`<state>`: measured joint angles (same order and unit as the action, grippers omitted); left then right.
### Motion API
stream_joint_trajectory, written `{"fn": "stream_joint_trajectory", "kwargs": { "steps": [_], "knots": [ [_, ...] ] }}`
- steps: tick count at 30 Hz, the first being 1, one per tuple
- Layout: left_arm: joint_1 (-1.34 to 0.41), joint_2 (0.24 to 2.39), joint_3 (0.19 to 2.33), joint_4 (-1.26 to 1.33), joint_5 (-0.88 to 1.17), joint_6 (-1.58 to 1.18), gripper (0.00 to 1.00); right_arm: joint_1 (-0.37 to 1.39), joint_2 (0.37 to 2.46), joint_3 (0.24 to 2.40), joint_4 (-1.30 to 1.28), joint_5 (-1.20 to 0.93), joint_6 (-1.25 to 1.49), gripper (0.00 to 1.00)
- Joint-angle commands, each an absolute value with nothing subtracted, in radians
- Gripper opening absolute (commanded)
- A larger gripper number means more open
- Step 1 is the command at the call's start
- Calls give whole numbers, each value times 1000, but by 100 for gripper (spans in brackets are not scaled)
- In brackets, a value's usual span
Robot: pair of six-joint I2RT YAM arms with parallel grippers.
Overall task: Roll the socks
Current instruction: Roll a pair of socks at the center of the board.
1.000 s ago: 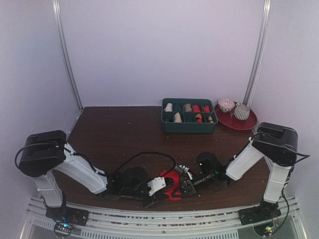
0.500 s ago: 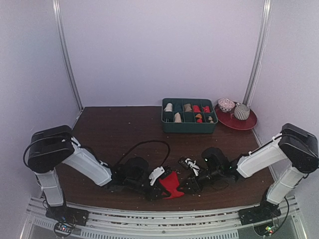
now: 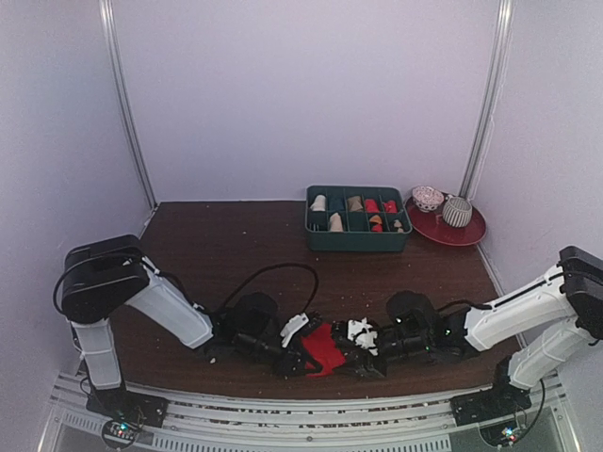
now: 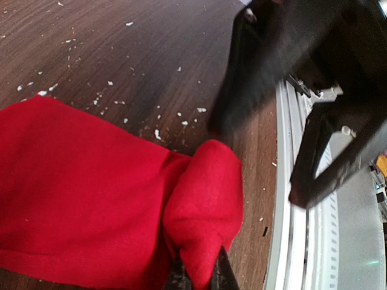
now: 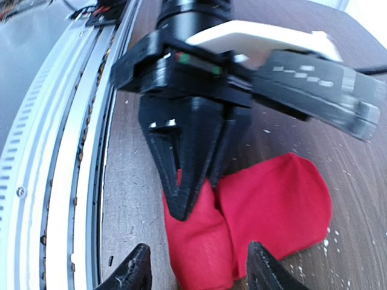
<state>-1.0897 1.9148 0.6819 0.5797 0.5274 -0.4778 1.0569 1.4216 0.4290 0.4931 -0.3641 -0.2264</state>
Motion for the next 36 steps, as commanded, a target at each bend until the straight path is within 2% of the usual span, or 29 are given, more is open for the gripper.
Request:
{"fn": "stream_joint_trajectory", "kwargs": {
  "steps": [1, 11, 15, 18, 25, 26, 28, 33, 34, 36],
  "knots": [
    [-1091, 2007, 599, 235, 501, -496, 0, 1089, 1491, 475, 440, -312, -362, 54],
    [-1088, 2009, 595, 225, 509, -488, 0, 1127, 1549, 467, 437, -262, -379, 51],
    [-1088, 2014, 601, 220, 512, -486, 0, 1133, 1562, 468, 464, -250, -374, 48],
    [-1088, 2017, 606, 218, 517, -483, 0, 1135, 1583, 471, 471, -241, -356, 41],
    [-1088, 2019, 631, 195, 497, -463, 0, 1128, 1643, 482, 467, -291, -211, 17],
    [-1088, 2004, 638, 188, 482, -453, 6, 1121, 1653, 482, 462, -320, -165, 16],
    [-1088, 1953, 644, 183, 427, -438, 25, 1107, 1678, 479, 463, -386, -86, 15],
    [-1088, 1770, 653, 198, 252, -339, 61, 1077, 1785, 484, 466, -541, 71, 14],
    [-1088, 1732, 648, 213, 217, -320, 66, 1071, 1805, 489, 451, -560, 91, 13],
    [-1089, 1654, 612, 285, 173, -280, 69, 1053, 1840, 502, 418, -605, 126, 14]
  ]
}}
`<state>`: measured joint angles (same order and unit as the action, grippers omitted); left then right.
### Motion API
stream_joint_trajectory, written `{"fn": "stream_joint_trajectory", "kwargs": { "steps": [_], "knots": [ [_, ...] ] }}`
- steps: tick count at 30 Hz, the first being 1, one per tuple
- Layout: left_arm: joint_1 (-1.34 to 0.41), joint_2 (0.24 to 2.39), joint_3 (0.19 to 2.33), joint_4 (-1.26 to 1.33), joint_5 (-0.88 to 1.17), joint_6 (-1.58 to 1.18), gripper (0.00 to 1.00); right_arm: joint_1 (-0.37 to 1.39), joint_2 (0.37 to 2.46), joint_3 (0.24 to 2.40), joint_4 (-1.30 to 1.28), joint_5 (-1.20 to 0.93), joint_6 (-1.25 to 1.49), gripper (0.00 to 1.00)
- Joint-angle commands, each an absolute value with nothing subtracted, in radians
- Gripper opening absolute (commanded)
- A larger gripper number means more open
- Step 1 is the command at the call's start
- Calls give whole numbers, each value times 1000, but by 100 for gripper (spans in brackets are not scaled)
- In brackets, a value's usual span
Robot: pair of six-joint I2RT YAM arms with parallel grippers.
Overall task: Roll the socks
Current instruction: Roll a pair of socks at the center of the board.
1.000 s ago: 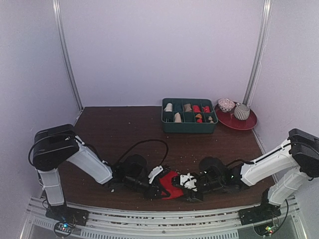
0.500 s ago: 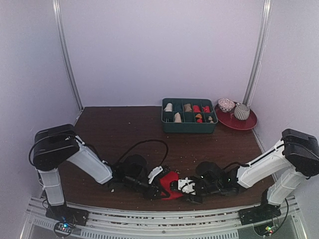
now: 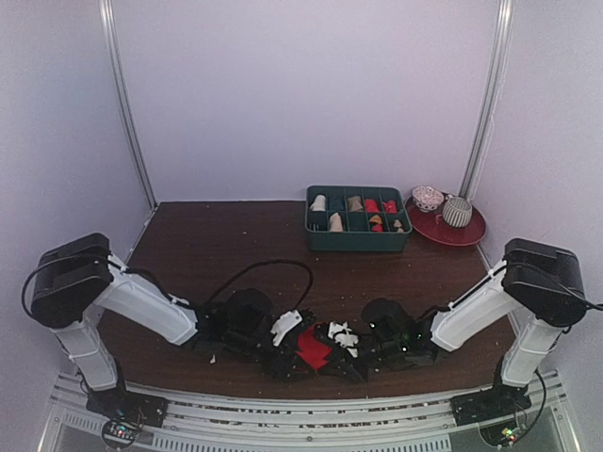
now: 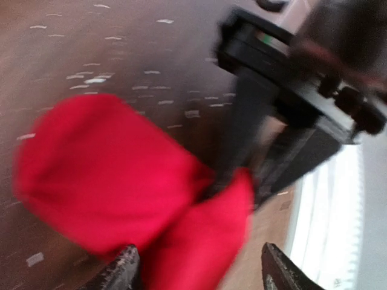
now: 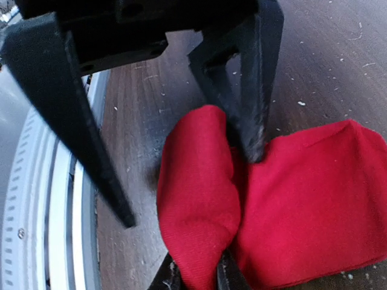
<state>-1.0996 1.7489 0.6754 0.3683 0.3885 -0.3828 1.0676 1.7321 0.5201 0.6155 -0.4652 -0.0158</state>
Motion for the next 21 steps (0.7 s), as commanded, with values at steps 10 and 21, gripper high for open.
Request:
{"fn": "stream_joint_trajectory", "kwargs": {
  "steps": [10, 21],
  "knots": [
    [-1115, 1497, 407, 723, 162, -49, 69, 964, 1938, 578, 283, -736, 280, 13],
    [-1131, 1633, 492, 685, 356, 44, 70, 944, 2016, 607, 296, -761, 340, 13]
  ]
}}
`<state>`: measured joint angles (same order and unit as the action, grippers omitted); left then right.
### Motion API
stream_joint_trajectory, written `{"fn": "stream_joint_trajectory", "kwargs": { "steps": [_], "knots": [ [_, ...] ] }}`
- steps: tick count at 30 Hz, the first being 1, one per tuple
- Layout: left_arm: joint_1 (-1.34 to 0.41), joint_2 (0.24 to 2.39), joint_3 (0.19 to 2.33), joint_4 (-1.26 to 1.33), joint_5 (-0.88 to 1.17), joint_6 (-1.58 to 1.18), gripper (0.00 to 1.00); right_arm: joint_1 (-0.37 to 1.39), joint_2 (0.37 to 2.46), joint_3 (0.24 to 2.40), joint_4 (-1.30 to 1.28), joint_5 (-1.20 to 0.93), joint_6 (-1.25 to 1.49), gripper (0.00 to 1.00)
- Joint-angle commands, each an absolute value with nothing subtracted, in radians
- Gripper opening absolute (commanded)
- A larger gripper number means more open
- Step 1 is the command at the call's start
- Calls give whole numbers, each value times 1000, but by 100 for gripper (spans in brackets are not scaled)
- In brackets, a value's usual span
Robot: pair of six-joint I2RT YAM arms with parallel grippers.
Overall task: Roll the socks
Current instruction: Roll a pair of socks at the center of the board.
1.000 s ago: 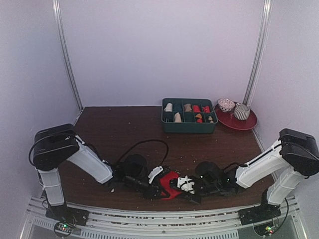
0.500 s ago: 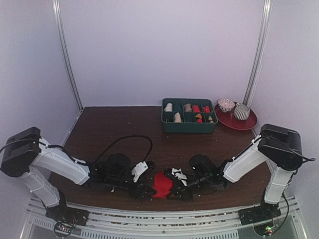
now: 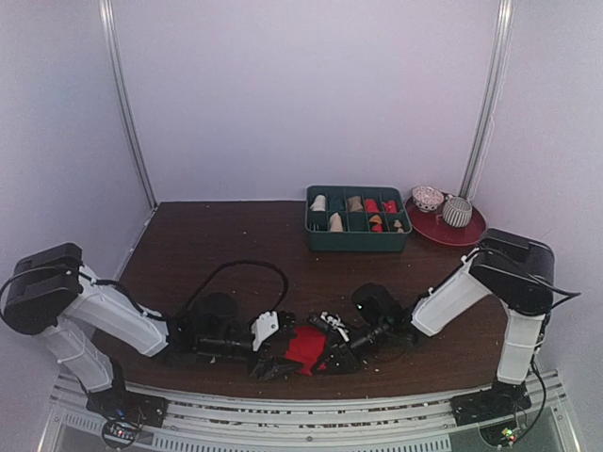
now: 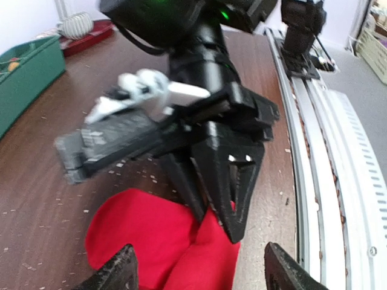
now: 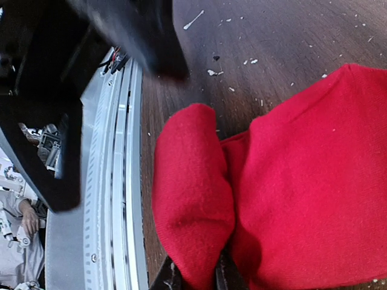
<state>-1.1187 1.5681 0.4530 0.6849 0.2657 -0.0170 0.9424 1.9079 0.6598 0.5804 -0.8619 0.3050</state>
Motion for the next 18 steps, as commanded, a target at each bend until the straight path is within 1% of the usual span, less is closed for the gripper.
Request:
{"fn": "stream_joint_trajectory", "kwargs": {
  "steps": [1, 6, 14, 16, 18],
  "knots": [
    [-1139, 1646, 496, 674, 358, 41, 70, 941, 2018, 607, 296, -764, 341, 13],
    [-1161, 1693, 504, 625, 319, 8, 68, 920, 2020, 600, 293, -773, 337, 13],
    [-1163, 1718, 490, 587, 204, -49, 58, 906, 2019, 601, 275, -773, 317, 13],
    [-1163, 1732, 499, 581, 188, -47, 52, 904, 2019, 599, 277, -773, 318, 13],
    [-1163, 1755, 521, 564, 193, -41, 39, 902, 2018, 598, 275, -772, 319, 13]
  ]
}}
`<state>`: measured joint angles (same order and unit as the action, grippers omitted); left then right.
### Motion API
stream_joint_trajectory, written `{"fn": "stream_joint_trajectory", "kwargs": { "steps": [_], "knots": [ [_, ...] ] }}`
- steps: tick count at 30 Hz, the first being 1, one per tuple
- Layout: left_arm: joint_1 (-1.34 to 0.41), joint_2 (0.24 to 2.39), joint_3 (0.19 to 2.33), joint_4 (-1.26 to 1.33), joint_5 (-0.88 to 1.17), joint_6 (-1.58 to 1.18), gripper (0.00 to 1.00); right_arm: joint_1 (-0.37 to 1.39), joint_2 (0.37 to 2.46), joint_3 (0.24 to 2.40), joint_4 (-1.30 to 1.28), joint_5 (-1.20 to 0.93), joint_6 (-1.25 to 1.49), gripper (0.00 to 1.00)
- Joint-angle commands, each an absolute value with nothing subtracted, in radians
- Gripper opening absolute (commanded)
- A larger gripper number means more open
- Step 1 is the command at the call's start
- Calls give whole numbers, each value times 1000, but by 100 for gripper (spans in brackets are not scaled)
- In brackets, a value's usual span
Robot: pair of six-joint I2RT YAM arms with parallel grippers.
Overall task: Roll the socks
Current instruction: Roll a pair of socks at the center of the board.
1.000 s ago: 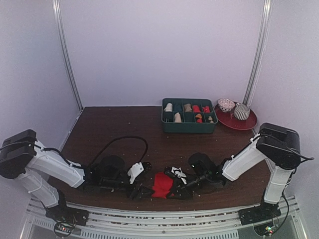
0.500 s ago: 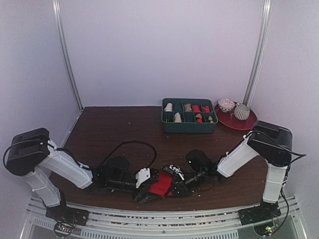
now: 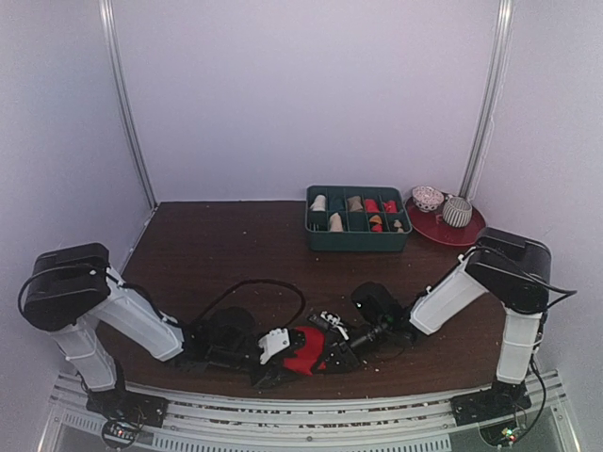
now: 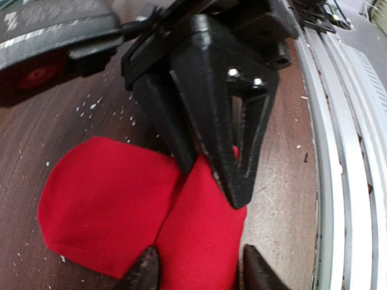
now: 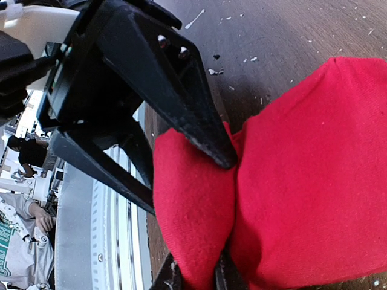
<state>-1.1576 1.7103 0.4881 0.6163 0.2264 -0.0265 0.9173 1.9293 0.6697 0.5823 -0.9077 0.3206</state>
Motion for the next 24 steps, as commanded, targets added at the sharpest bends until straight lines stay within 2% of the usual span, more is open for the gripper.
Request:
{"fn": "stream_joint_trajectory", "kwargs": {
  "steps": [1, 4, 6, 10, 14, 16, 21, 24],
  "knots": [
    [-1163, 1763, 527, 562, 204, -40, 33, 902, 2017, 598, 275, -771, 321, 13],
    [-1163, 1772, 537, 567, 243, -46, 19, 901, 2016, 599, 276, -766, 326, 13],
    [-1163, 1770, 544, 550, 259, -55, 0, 902, 2012, 600, 272, -759, 330, 13],
    [-1152, 1788, 587, 447, 266, -138, 0, 902, 1967, 595, 289, -720, 333, 21],
    [-1112, 1843, 631, 341, 368, -259, 0, 906, 1819, 557, 367, -638, 321, 25],
    [-1103, 1869, 644, 301, 407, -308, 0, 913, 1689, 503, 447, -555, 298, 38],
    [-1081, 1911, 653, 206, 484, -382, 0, 972, 1387, 401, 554, -348, 63, 47],
    [-1067, 1931, 657, 161, 516, -401, 0, 1038, 1299, 379, 565, -298, -123, 52]
  ]
}}
